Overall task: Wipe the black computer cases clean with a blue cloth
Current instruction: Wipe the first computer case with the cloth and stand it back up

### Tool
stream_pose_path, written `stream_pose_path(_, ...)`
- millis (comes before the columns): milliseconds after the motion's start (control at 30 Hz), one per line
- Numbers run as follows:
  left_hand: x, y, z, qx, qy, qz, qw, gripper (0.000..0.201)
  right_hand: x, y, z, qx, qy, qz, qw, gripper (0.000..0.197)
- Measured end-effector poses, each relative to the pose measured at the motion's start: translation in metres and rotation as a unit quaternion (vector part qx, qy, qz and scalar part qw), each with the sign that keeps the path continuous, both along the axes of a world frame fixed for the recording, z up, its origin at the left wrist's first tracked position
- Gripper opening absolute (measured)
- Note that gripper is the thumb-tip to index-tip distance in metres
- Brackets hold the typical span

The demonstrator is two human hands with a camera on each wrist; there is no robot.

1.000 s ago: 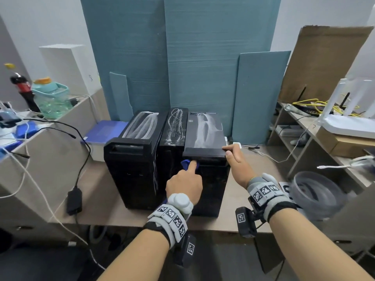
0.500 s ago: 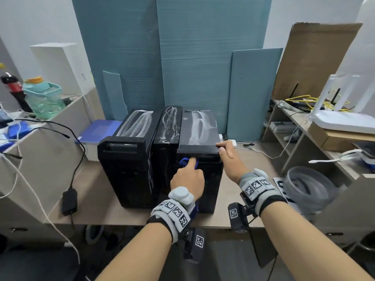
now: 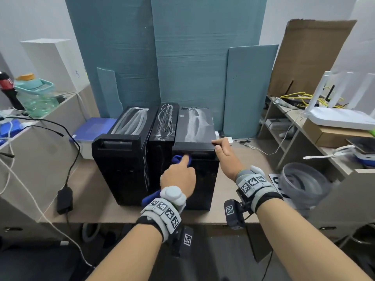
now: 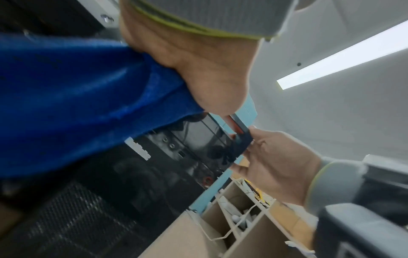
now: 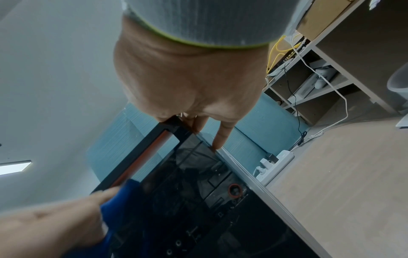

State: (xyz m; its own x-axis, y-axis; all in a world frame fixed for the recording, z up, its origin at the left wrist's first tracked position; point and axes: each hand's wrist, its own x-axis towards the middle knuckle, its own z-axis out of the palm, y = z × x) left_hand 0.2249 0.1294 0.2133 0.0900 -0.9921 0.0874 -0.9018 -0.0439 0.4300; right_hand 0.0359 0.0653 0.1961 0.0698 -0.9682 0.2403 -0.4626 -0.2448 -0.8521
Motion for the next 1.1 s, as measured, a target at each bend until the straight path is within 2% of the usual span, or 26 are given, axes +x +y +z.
stream_pose_path(133, -0.017, 0.007, 0.0, 0.0, 0.01, -0.084, 0.996, 0.058, 0.001, 0.0, -0.001, -0.017, -0.002, -0.007, 1.0, 0.017)
stream_pose_path(267, 0.0, -0.001, 0.0, -0.005, 0.004, -0.059, 0.998, 0.057, 0.005, 0.001, -0.001, -0.015, -0.001, -0.017, 1.0, 0.02)
stream_pose_path(433, -0.033, 0.009, 0.001, 0.0, 0.003, -0.125, 0.992, 0.062, 0.006, 0.001, -0.001, -0.024, -0.001, -0.035, 0.999, 0.02)
stream_pose_path(633, -0.04, 0.001, 0.004, 0.007, 0.001, -0.123, 0.992, 0.058, 0.011, 0.005, 0.005, -0.024, -0.003, -0.043, 0.999, 0.022)
stream_pose_path(767, -0.028, 0.008, -0.005, -0.025, -0.074, -0.148, 0.986, 0.063, 0.009, 0.003, 0.005, -0.014, 0.006, -0.045, 0.999, 0.022)
stream_pose_path(833, -0.025, 0.003, -0.006, -0.038, -0.106, -0.131, 0.985, 0.062, 0.009, 0.003, 0.005, -0.017, 0.013, -0.042, 0.999, 0.022)
stream_pose_path(933, -0.015, 0.002, -0.009, -0.023, -0.104, -0.089, 0.99, 0.063, 0.006, 0.004, 0.005, -0.015, 0.027, -0.028, 0.999, 0.022)
stream_pose_path(1100, -0.013, 0.017, -0.03, -0.01, -0.156, -0.07, 0.985, 0.089, 0.006, 0.008, 0.007, -0.004, 0.021, -0.012, 1.0, 0.023)
